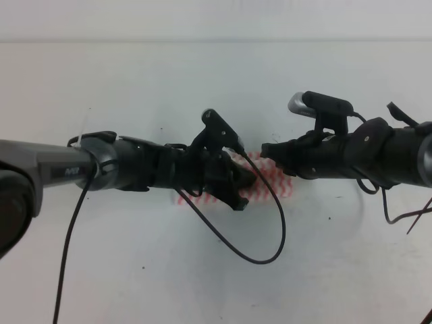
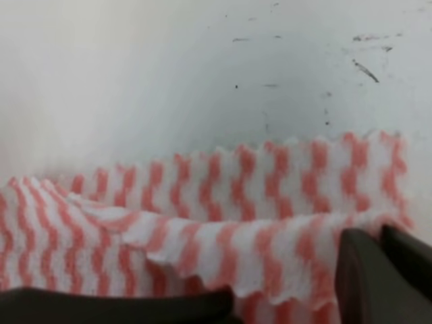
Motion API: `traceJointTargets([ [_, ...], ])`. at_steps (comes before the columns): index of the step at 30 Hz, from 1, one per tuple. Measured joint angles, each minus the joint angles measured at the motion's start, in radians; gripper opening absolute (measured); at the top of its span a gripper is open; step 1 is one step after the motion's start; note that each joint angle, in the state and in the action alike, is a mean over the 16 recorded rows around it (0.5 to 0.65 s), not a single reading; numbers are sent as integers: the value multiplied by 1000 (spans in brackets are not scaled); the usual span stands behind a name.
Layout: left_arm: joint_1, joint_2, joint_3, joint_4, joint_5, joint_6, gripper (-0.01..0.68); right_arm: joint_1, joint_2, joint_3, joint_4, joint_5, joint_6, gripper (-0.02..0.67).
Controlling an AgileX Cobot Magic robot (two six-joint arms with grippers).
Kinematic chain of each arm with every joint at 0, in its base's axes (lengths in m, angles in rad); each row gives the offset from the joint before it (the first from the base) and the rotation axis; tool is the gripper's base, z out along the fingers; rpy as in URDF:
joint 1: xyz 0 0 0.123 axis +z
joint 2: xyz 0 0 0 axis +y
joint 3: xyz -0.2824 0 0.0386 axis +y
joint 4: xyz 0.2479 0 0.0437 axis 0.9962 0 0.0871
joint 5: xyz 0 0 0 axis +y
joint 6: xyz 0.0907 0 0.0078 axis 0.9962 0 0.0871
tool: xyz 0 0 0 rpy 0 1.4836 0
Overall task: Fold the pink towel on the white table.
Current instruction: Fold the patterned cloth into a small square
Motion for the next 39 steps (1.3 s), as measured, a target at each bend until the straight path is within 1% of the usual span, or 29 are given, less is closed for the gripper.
traceJointTargets([
  [20,-1,15,-14,-103,-20,116,5,0,24,0,-1,12,0,-17],
  [39,-1,39,-44,-111,-6,153,5,0,25,0,1,-9,0,-17],
])
